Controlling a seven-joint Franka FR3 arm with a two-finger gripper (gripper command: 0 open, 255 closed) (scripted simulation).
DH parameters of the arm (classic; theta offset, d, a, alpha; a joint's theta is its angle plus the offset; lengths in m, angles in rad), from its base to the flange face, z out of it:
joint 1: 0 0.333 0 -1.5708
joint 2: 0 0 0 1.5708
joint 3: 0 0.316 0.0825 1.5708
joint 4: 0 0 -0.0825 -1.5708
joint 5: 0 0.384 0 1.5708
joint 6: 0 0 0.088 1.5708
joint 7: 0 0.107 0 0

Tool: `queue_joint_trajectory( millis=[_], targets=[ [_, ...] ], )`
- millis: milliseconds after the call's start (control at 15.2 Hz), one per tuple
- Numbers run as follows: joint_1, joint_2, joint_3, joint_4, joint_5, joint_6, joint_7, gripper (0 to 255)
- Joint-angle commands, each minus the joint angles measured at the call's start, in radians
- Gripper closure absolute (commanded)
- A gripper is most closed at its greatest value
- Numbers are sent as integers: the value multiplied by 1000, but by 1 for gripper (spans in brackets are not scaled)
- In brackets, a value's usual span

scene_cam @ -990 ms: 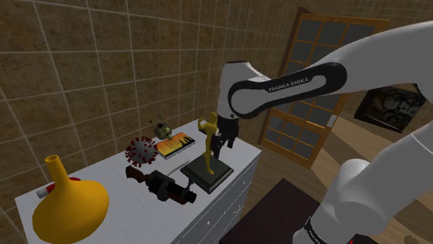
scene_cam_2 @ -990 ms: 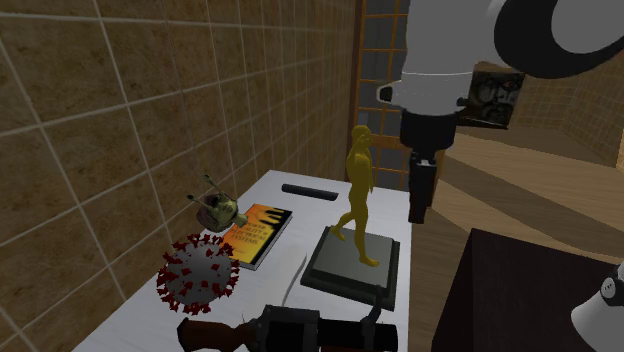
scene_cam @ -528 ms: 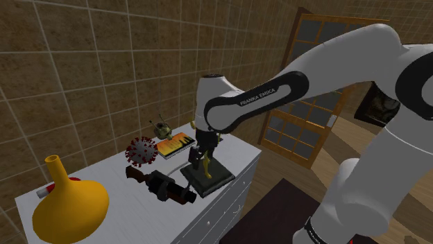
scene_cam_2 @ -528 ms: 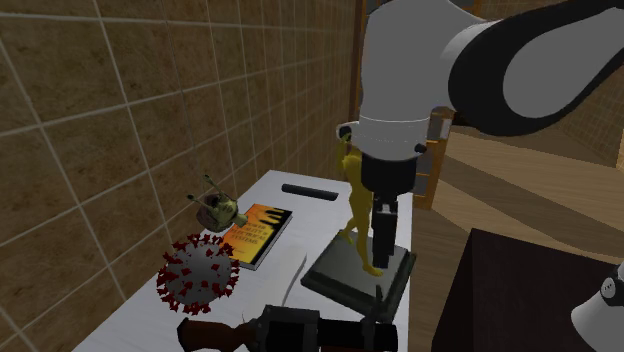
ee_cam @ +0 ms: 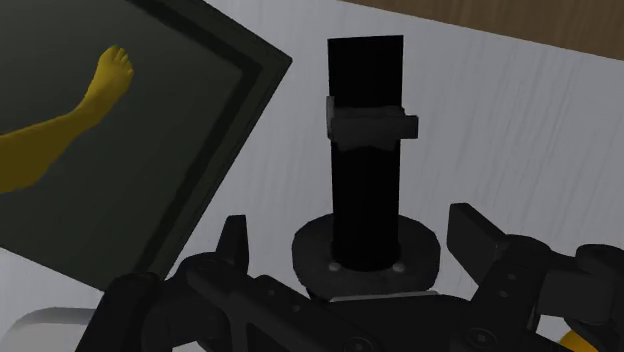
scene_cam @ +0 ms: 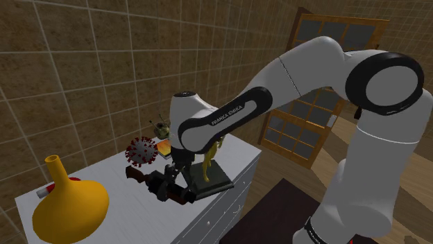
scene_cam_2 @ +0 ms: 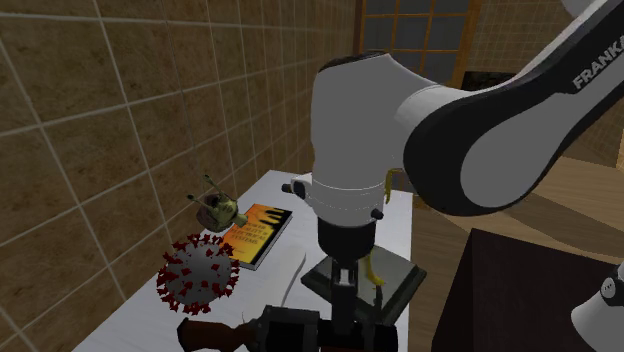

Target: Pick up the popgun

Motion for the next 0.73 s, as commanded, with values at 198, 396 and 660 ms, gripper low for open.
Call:
queue_joint_trajectory(
  millis=[198,396,660],
  targets=[
    [24,100,8,51,-26,48,15,0],
    [27,129,4,44,-34,83,19,0],
    [30,155,1,40,-42,112,22,0]
  ],
)
